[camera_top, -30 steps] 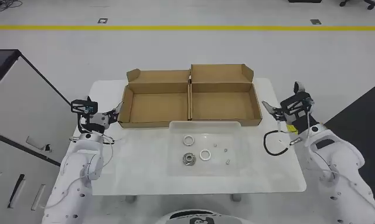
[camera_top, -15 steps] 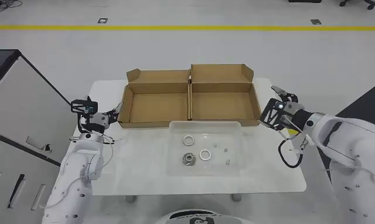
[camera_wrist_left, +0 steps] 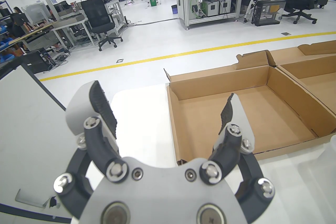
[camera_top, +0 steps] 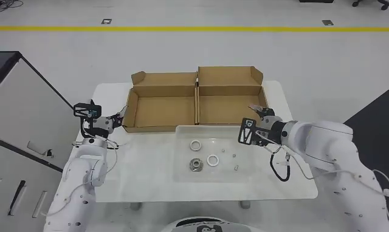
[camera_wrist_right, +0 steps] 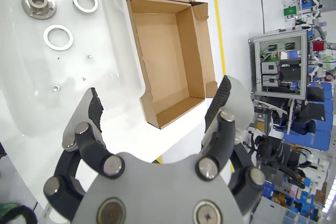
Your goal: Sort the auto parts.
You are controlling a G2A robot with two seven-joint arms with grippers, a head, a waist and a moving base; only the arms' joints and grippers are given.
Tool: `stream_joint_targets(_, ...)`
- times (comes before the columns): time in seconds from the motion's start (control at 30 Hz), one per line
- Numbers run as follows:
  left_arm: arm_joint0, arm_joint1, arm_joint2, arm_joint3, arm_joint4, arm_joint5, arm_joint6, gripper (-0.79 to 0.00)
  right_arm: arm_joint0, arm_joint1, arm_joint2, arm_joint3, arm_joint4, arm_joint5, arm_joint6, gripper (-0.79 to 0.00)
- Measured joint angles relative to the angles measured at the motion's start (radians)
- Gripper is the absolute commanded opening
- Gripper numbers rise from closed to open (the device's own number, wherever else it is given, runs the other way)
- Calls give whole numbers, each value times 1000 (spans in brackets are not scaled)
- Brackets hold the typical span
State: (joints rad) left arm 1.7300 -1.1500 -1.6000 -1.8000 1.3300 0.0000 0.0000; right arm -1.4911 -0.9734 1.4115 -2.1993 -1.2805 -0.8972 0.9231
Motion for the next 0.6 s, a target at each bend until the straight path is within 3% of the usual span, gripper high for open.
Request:
stream_joint_targets(0.3, 0, 0, 0, 0, 0, 0, 0, 0, 61, 83, -157, 39, 116, 96, 96, 0)
stream_joint_targets(0.6, 0, 0, 0, 0, 0, 0, 0, 0, 227, 165, -357, 87, 351, 254, 254, 0)
